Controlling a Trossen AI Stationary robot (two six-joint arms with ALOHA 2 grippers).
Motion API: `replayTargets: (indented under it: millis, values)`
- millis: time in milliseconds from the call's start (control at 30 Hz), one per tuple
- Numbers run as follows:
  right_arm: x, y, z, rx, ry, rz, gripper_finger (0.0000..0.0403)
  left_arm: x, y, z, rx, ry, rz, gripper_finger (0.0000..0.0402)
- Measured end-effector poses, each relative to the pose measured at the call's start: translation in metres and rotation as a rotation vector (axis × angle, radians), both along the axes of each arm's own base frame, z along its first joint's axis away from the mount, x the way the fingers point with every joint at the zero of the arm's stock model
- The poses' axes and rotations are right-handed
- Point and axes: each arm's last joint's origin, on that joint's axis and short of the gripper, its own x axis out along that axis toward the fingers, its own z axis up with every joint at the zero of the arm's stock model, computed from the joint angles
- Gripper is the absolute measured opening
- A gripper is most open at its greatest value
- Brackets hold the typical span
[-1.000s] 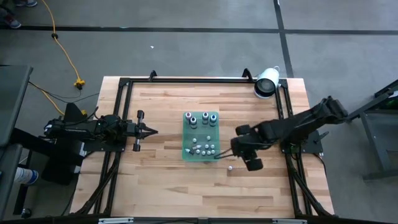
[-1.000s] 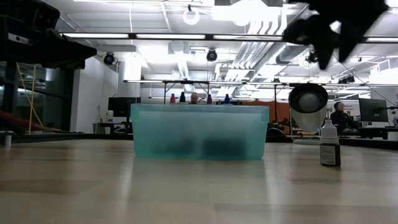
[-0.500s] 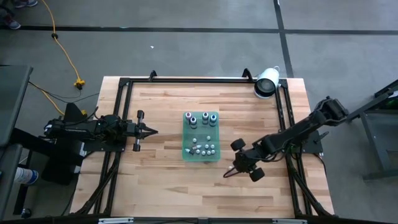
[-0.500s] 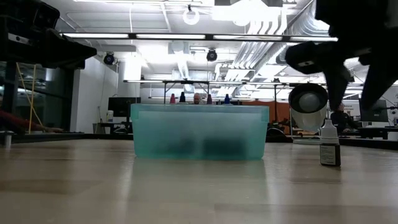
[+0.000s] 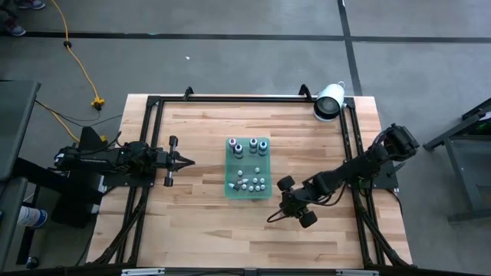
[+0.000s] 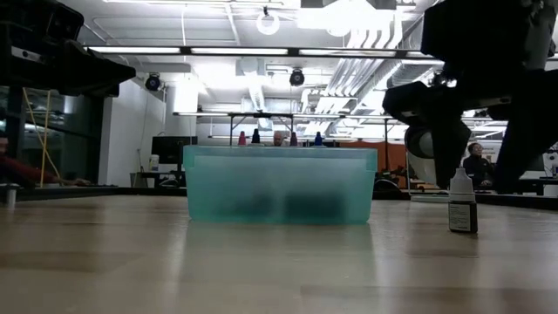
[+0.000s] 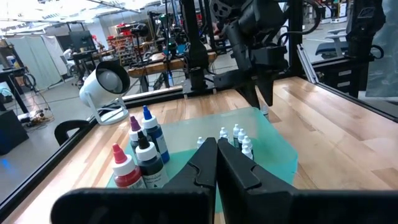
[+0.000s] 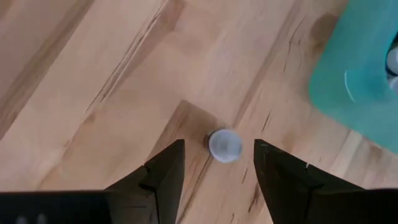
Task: Pick & Place food coloring
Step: Put the small light green food coloring bottle into the green bin
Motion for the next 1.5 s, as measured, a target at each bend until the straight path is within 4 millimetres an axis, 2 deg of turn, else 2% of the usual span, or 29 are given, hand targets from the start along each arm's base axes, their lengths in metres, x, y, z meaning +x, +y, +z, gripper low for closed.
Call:
replayTargets:
  millis: [267, 667, 1133, 1367, 1500]
  values:
    - [0.002, 0.0, 0.0, -0.026, -0.028, -0.022, 0.0175, 0.0, 0.0, 0.0, 0.0, 0.0, 0.0, 0.0]
    - [0.002, 0.0, 0.0, 0.012, -0.011, -0.027, 0.0105, 0.0, 0.0, 0.0, 0.0, 0.0, 0.0, 0.0]
    - [0.002, 0.001, 0.0, 0.023, -0.009, -0.025, 0.0044, 0.0, 0.0, 0.0, 0.0, 0.0, 0.0, 0.0]
    - [0.002, 0.001, 0.002, 0.038, -0.001, -0.053, 0.0044, 0.0, 0.0, 0.0, 0.0, 0.0, 0.0, 0.0]
    - [0.005, 0.002, 0.012, 0.047, -0.009, -0.052, 0.0041, 0.0, 0.0, 0.0, 0.0, 0.0, 0.0, 0.0]
